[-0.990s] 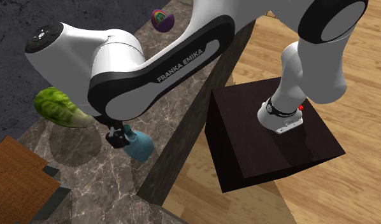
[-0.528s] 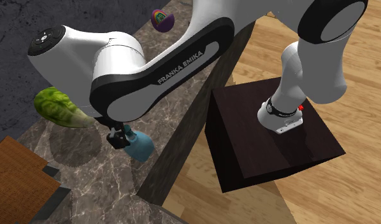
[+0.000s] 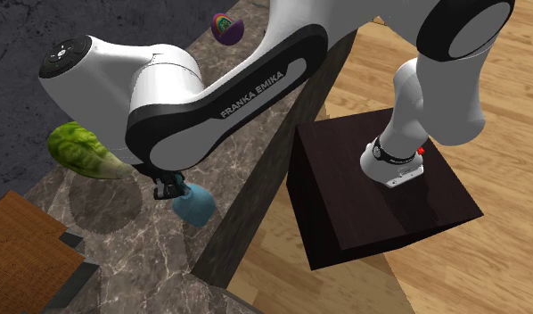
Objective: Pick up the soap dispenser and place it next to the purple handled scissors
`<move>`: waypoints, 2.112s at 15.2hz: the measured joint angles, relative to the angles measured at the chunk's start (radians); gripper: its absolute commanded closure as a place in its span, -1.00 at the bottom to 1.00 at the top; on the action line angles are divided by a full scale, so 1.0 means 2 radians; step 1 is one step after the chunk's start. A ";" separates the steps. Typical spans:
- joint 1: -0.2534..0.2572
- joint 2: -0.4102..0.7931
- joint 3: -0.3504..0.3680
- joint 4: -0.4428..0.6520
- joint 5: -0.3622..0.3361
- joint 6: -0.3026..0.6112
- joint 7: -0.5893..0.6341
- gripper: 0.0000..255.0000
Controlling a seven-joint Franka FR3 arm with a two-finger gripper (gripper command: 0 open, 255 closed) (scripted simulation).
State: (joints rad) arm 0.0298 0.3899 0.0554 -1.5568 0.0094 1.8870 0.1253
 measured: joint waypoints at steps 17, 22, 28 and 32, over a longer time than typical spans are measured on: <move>0.000 -0.008 0.000 0.075 0.000 -0.083 0.001 1.00; 0.000 -0.008 0.000 0.107 0.000 -0.114 0.002 1.00; 0.001 0.002 0.001 0.164 0.000 -0.162 0.003 1.00; 0.002 0.010 0.001 0.204 -0.001 -0.194 0.005 1.00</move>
State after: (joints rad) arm 0.0344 0.4095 0.0573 -1.1490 0.0076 1.4989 0.1348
